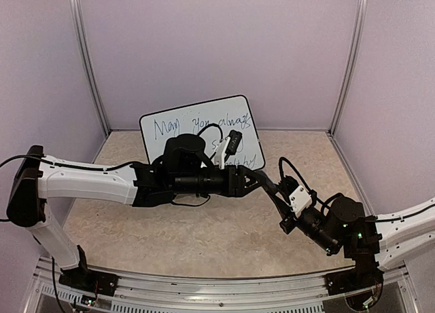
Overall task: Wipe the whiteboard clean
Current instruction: Pass from the right arm to the left, then pass from the left arm to the right
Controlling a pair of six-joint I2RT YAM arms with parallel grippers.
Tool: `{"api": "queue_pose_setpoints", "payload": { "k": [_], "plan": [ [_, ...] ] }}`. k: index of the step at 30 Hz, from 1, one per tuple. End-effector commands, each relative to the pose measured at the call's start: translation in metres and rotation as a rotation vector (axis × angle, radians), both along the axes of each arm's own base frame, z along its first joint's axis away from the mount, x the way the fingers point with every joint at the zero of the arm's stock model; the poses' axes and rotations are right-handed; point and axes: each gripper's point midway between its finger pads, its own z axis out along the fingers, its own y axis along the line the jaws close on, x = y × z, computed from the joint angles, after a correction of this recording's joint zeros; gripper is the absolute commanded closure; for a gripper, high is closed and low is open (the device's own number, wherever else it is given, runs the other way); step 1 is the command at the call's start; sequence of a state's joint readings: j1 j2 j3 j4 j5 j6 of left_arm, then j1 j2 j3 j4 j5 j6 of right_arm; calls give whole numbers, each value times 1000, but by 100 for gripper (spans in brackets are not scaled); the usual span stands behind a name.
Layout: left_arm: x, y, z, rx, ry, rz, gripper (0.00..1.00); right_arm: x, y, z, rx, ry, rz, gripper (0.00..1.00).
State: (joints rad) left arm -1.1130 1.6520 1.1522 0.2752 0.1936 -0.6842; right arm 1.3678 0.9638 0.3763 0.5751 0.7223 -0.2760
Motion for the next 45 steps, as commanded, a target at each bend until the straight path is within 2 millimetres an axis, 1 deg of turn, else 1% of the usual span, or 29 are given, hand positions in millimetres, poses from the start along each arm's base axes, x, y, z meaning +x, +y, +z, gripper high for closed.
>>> {"api": "queue_pose_setpoints", "payload": {
  "k": [1, 6, 8, 9, 11, 12, 16, 19, 20, 23, 24, 25, 28, 30, 32, 34, 38, 41, 45],
  "plan": [
    [-1, -4, 2, -28, -7, -20, 55, -3, 0, 5, 26, -7, 9, 80],
    [-1, -4, 3, -33, -9, -21, 64, -3, 0, 3, 25, -2, 7, 79],
    [-2, -4, 3, -34, -11, -22, 68, -3, 0, 3, 25, 1, 7, 77],
    [-2, -4, 3, -33, -11, -22, 69, -3, 0, 2, 26, 2, 5, 75],
    [-3, -3, 3, -35, -14, -23, 70, -2, -1, 2, 26, 3, 1, 68],
    [-3, -3, 2, -33, -17, -23, 72, -2, -1, 3, 28, 4, 1, 63],
    [-4, 0, 3, -33, -37, -20, 73, -4, -2, 4, 41, 13, 14, 33],
    [-3, 4, 5, -18, -80, -11, 74, -10, -4, 10, 81, 40, 51, 3],
    [-2, 8, 8, -10, -103, -4, 74, -14, -4, 15, 105, 51, 82, 1],
    [-2, 18, 6, 32, -183, 4, 74, -29, -6, 30, 188, 93, 188, 1],
    [-5, 22, 12, 31, -218, 1, 74, -34, -8, 34, 218, 109, 221, 1],
    [-7, 26, 8, 44, -247, -7, 74, -39, -10, 41, 259, 127, 254, 1],
    [-19, 35, 13, 49, -342, -50, 74, -55, -13, 55, 328, 174, 362, 1],
    [-30, 38, 14, 52, -396, -84, 74, -65, -8, 58, 339, 220, 425, 1],
    [-40, 42, 17, 41, -437, -123, 73, -72, 0, 56, 316, 271, 477, 0],
    [-50, 44, 21, 26, -465, -163, 74, -79, 13, 49, 267, 326, 523, 0],
    [-66, 48, 25, 12, -508, -229, 74, -92, 36, 41, 201, 396, 606, 1],
    [-80, 53, 28, -12, -528, -288, 73, -93, 41, 42, 199, 409, 630, 1],
    [-97, 61, 34, -43, -564, -347, 73, -86, 43, 42, 224, 464, 639, 3]
  ]
}}
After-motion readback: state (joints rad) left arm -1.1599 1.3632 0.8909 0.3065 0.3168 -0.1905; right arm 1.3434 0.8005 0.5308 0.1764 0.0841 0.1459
